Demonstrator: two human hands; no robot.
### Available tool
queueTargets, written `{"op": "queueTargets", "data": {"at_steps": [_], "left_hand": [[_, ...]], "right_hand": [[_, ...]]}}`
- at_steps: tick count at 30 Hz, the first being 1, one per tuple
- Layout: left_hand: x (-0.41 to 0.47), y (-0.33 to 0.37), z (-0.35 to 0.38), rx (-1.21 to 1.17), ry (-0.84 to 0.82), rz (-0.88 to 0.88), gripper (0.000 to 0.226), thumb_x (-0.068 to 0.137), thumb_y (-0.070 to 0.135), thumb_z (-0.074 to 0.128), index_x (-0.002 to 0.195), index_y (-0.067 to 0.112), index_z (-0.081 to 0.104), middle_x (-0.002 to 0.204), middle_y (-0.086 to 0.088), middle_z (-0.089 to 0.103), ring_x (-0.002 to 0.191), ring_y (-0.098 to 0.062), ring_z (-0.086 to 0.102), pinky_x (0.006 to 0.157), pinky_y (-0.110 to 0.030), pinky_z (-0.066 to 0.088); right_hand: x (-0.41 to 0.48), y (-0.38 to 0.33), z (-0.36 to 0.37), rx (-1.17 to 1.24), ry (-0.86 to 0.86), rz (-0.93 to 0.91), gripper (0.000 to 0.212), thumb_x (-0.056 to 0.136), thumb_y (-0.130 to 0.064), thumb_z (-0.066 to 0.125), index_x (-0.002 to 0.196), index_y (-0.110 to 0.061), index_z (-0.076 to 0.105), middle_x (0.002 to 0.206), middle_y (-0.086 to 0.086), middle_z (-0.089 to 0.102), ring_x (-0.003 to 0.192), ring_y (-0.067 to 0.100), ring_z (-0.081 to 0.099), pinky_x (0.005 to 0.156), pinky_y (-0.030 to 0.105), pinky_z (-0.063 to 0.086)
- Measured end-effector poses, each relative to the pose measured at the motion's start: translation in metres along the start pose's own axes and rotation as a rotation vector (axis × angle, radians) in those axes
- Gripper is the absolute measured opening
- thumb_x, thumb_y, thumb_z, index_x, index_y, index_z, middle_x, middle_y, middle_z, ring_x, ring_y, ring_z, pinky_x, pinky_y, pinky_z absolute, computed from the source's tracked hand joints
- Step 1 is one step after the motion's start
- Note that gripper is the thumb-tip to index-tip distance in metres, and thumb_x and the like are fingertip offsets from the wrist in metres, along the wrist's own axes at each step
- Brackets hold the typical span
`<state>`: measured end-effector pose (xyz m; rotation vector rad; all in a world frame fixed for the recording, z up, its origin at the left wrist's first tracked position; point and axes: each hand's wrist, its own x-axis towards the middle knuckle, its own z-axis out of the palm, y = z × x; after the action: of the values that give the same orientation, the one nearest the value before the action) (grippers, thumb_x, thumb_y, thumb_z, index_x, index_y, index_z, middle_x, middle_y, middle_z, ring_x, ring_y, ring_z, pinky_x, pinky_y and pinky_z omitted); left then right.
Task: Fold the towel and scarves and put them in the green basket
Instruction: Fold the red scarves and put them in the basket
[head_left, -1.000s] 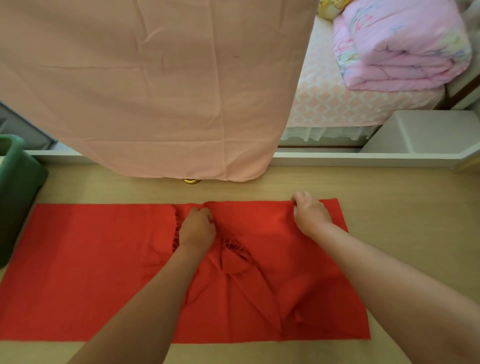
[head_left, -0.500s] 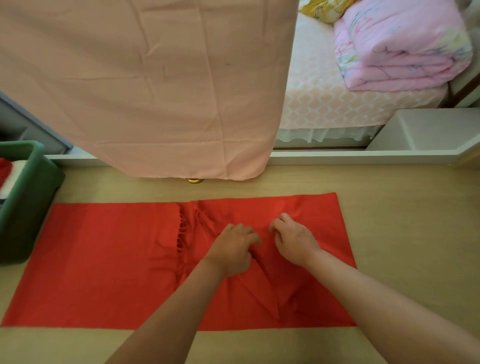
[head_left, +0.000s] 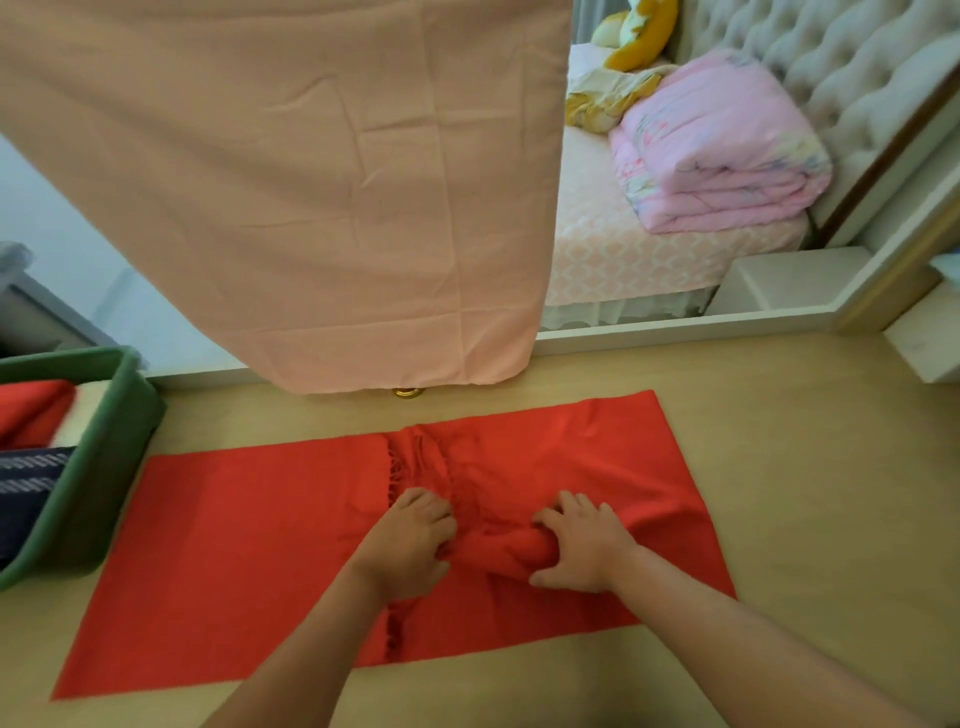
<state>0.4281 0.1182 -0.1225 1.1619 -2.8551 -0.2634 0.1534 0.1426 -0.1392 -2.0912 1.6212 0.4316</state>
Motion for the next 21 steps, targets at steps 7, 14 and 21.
{"op": "queueTargets", "data": {"at_steps": [7, 14, 21], "left_hand": [[-0.065, 0.002, 0.029, 0.020, -0.260, -0.208, 0.030, 0.075, 0.041, 0.046, 0.092, 0.021, 0.060, 0.081, -0.003, 0.070, 0.074, -0.030, 0.068, 0.059, -0.033, 0.048], [-0.039, 0.027, 0.041, -0.114, 0.018, -0.093, 0.033, 0.080, 0.027, 0.053, 0.112, 0.021, 0.058, 0.109, -0.002, 0.059, 0.099, -0.027, 0.057, 0.081, -0.040, 0.051], [-0.021, 0.038, 0.048, 0.099, -0.235, -0.103, 0.033, 0.088, 0.025, 0.048, 0.120, 0.023, 0.057, 0.114, -0.003, 0.063, 0.109, -0.027, 0.056, 0.096, -0.039, 0.033]], "right_hand": [[-0.025, -0.032, 0.031, -0.109, 0.004, 0.120, 0.100, 0.077, -0.057, 0.063, 0.157, -0.034, 0.008, 0.164, 0.011, 0.003, 0.150, 0.029, 0.011, 0.116, 0.057, 0.014], [-0.053, -0.045, 0.056, -0.013, 0.292, 0.231, 0.062, 0.074, -0.032, 0.067, 0.132, -0.025, 0.048, 0.133, 0.007, 0.046, 0.125, 0.029, 0.048, 0.096, 0.042, 0.042], [-0.071, -0.011, 0.061, 0.047, 0.234, 0.297, 0.051, 0.088, -0.014, 0.052, 0.137, -0.028, 0.049, 0.137, -0.005, 0.050, 0.121, 0.021, 0.053, 0.095, 0.038, 0.042]]}}
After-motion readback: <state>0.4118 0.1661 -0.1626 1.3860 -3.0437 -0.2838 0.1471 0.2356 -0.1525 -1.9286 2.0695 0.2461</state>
